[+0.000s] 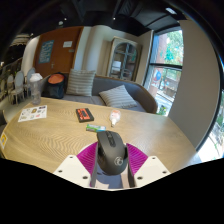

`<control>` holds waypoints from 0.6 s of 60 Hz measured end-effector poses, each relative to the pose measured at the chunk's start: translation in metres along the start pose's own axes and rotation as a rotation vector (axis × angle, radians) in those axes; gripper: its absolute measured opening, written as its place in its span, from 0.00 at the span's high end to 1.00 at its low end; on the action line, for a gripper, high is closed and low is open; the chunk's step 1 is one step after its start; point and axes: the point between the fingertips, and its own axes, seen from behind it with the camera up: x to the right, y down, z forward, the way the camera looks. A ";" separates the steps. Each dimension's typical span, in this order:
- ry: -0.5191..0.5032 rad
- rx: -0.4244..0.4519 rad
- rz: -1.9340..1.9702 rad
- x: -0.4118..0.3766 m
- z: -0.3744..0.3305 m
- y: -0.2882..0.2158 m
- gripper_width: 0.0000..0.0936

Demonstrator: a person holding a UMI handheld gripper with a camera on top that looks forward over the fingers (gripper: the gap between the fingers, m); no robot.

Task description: Arrange mouse

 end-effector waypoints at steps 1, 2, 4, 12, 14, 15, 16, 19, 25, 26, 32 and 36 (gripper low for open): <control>0.007 -0.029 0.001 0.004 0.006 0.004 0.52; 0.017 -0.057 0.002 0.010 0.009 0.016 0.53; 0.034 -0.106 0.007 0.019 0.015 0.038 0.53; 0.020 -0.181 0.054 0.032 0.022 0.088 0.45; 0.005 -0.162 0.067 0.032 0.021 0.086 0.42; -0.001 -0.163 0.075 0.031 0.022 0.088 0.41; -0.010 -0.162 0.080 0.030 0.021 0.088 0.39; -0.035 -0.143 0.095 0.029 0.016 0.086 0.27; -0.055 -0.049 0.108 0.037 -0.010 0.071 0.09; -0.063 -0.041 0.116 0.039 -0.019 0.071 0.10; -0.118 0.037 0.186 0.041 -0.059 0.066 0.09; -0.147 0.079 0.243 0.047 -0.090 0.072 0.09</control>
